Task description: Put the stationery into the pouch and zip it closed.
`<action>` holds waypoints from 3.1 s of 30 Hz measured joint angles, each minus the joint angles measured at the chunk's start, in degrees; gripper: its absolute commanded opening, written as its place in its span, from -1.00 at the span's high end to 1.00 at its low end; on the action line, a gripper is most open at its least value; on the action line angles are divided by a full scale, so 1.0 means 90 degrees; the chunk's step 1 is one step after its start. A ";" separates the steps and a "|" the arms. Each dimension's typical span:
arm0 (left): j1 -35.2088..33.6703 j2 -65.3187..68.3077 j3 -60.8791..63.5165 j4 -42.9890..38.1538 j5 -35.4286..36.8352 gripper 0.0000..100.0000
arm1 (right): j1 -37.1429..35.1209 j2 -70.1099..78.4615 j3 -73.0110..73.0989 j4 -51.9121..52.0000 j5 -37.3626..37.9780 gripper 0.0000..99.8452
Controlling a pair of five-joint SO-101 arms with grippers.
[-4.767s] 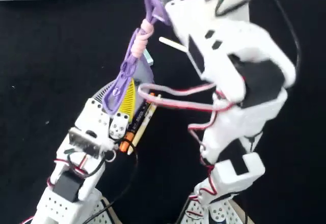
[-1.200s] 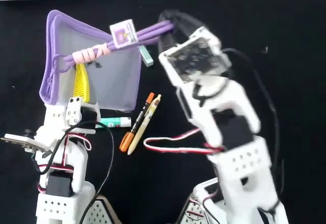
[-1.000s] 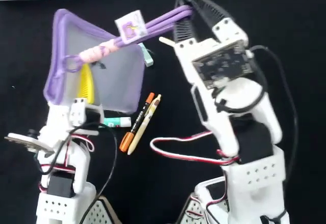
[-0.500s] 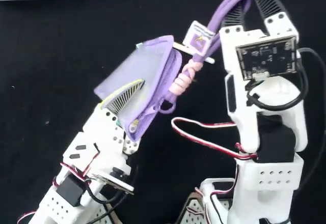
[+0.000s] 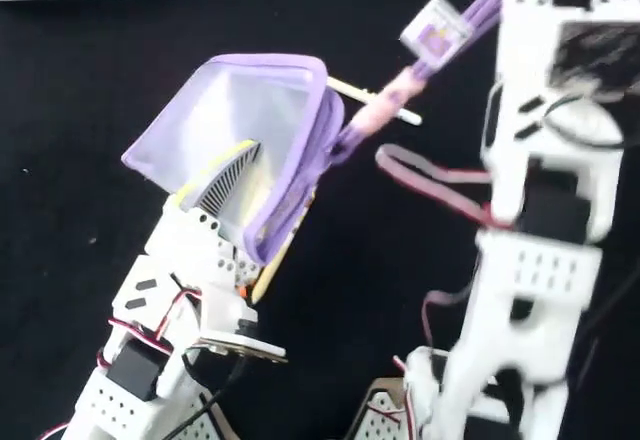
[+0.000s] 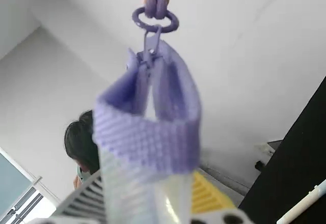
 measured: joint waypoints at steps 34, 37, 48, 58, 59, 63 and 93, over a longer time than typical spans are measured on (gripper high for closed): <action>-0.2803 0.0000 0.0869 -0.1250 0.3702 0.94 | -0.2618 0.1797 -0.4259 0.6261 0.2530 0.49; -0.3018 0.0000 0.0742 -0.0137 0.4601 0.94 | -0.3380 0.1739 -0.4679 0.7082 0.2608 0.47; -0.3077 -0.0010 -0.0957 0.3556 0.6125 0.94 | -0.4718 0.2188 -0.5646 0.9065 0.3057 0.20; -0.4024 -0.0010 -0.1436 0.3673 0.6222 0.94 | -0.5070 0.2540 -0.6281 0.9993 0.3067 0.04; -0.4122 -0.0010 -0.1495 0.3673 0.6222 0.94 | -0.5070 0.2540 -0.6359 0.9993 0.3067 0.04; -0.4269 -0.0010 -0.1553 0.3673 0.6222 0.94 | -0.5089 0.2540 -0.6603 0.9993 0.3067 0.04; -0.3263 -0.0010 -0.1289 0.2989 0.6232 0.94 | -0.5158 0.2540 -0.6808 0.9993 0.3438 0.95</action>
